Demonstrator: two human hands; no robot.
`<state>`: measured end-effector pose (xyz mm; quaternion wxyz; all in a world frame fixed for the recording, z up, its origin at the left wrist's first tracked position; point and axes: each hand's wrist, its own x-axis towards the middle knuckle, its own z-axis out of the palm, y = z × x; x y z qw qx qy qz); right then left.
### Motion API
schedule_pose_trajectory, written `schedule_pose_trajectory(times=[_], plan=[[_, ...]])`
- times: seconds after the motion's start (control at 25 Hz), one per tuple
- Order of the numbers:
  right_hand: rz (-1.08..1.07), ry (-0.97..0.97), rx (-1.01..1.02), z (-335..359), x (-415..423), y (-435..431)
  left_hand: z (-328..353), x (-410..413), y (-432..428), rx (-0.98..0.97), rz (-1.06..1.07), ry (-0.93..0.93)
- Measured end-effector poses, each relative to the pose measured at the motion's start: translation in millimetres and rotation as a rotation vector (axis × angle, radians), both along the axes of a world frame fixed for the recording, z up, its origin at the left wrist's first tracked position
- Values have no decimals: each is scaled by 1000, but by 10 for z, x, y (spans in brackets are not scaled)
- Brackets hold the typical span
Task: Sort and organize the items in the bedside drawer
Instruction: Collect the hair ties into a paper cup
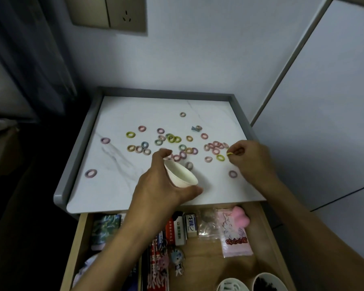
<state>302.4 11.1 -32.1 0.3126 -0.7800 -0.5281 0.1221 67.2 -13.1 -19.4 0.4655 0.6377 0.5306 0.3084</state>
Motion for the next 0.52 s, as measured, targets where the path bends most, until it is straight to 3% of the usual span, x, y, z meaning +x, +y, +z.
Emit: schedule_pose_trajectory(times=[0.08,0.16,0.28,0.4,0.52], plan=[[139,308,92,268,-210,-74,19,20,-11,76,-29,64],[423,516,3,451,-496,-199,53,50,-15,111,-56,75],[668,342,-149,391,-749,-300,28,73,0,142,-91,74],[566,422,6,377,-669,-246,13,35,4,160,-83,103],[280,263,124,244,-332,-98,19,-10,25,158,-50,112]])
